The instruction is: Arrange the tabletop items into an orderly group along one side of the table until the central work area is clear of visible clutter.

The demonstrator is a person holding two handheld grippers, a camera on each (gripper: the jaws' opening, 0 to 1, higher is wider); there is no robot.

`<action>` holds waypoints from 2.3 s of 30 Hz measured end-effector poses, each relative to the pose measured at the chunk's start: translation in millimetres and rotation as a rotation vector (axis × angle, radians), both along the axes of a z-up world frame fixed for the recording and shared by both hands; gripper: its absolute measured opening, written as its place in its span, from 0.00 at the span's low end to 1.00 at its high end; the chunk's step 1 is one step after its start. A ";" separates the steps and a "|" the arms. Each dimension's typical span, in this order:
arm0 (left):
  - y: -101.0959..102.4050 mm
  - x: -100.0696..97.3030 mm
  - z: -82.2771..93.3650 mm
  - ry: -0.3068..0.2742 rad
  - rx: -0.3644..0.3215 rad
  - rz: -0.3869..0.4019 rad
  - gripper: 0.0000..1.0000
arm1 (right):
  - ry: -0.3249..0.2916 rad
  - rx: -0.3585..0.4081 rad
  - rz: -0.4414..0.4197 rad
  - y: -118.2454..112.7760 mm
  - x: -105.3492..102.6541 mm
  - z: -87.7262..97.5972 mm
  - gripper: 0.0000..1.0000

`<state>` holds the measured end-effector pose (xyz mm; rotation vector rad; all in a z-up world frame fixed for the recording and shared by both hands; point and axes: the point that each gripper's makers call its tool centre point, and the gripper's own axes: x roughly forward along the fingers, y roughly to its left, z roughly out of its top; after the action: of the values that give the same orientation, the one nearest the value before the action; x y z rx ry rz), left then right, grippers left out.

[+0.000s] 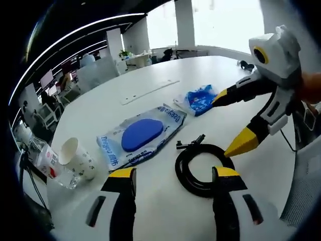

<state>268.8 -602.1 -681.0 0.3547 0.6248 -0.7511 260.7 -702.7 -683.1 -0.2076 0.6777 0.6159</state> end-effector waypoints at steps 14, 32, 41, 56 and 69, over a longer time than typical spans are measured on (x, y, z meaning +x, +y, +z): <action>8.8 -3.3 18.1 -0.042 -0.016 -0.001 0.87 | -0.073 -0.002 -0.012 -6.8 -2.7 24.8 0.87; -1.7 -11.7 31.0 -0.051 -0.081 -0.046 0.99 | -0.119 0.006 -0.083 -14.9 -9.4 43.8 1.00; 9.3 -14.7 34.4 -0.056 -0.090 -0.041 0.99 | -0.129 0.004 -0.115 -19.7 -14.2 47.3 1.00; 28.0 -28.7 45.0 -0.073 -0.088 0.016 0.99 | -0.139 0.023 -0.119 -26.3 -33.3 53.9 1.00; 47.2 -48.8 79.4 -0.155 -0.145 0.088 0.99 | -0.189 0.034 -0.157 -39.5 -57.2 67.9 1.00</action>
<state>220.0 -554.9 -601.6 0.2480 0.4346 -0.6734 203.5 -742.2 -615.1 -0.1762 0.4953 0.4507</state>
